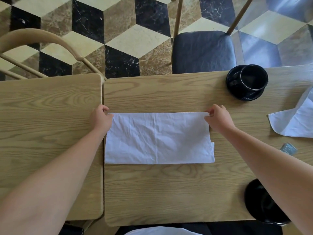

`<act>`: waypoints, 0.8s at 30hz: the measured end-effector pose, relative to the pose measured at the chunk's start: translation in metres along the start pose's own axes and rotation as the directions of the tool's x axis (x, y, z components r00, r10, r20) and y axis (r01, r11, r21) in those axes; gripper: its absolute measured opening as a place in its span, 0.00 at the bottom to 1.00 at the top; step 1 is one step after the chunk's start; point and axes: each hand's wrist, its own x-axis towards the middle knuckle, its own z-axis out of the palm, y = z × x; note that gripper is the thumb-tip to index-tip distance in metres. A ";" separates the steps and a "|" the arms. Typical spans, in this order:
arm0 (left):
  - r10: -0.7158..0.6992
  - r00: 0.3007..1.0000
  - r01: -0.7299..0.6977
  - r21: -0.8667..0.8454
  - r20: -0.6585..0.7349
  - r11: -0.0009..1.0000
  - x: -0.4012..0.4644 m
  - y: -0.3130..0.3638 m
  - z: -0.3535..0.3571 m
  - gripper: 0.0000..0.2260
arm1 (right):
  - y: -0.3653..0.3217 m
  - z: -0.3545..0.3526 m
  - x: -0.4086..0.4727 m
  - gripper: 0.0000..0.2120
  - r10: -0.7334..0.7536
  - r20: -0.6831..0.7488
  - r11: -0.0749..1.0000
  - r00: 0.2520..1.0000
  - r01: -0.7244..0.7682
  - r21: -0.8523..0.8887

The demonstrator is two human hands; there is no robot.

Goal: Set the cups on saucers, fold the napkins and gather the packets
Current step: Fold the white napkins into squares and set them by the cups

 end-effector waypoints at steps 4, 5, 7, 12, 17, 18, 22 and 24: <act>0.285 0.955 -0.272 0.136 -0.084 0.953 -0.080 0.034 0.020 0.05 | -0.007 0.008 -0.003 0.15 -0.111 0.031 0.986 0.993 0.114 -0.121; 0.302 0.953 -0.302 0.038 0.021 0.952 -0.114 0.046 0.035 0.01 | -0.010 0.011 -0.003 0.16 -0.132 0.044 0.980 0.990 0.137 -0.142; 0.072 0.932 0.003 -0.205 0.355 0.979 -0.183 0.071 0.071 0.08 | -0.016 0.014 -0.003 0.18 -0.132 0.075 0.974 0.988 0.143 -0.174; -0.264 0.191 0.977 -0.208 0.945 -0.036 -0.264 0.105 0.125 0.18 | -0.030 0.006 -0.006 0.09 -0.140 0.143 0.946 0.980 0.175 -0.274; -0.192 0.254 0.944 -0.286 0.948 -0.164 -0.266 0.125 0.134 0.10 | -0.048 -0.001 -0.026 0.03 -0.186 0.175 0.921 0.967 0.234 -0.312; -0.195 0.255 0.945 -0.286 0.947 -0.157 -0.264 0.128 0.132 0.08 | -0.051 -0.003 -0.031 0.03 -0.179 0.169 0.923 0.969 0.225 -0.312; -0.154 0.257 0.959 -0.271 0.954 -0.079 -0.260 0.132 0.107 0.05 | -0.066 -0.013 -0.051 0.04 -0.125 0.157 0.936 0.980 0.168 -0.308; -0.140 0.309 0.941 -0.324 0.941 -0.095 -0.261 0.128 0.093 0.02 | -0.075 -0.018 -0.063 0.04 -0.107 0.152 0.950 0.982 0.147 -0.275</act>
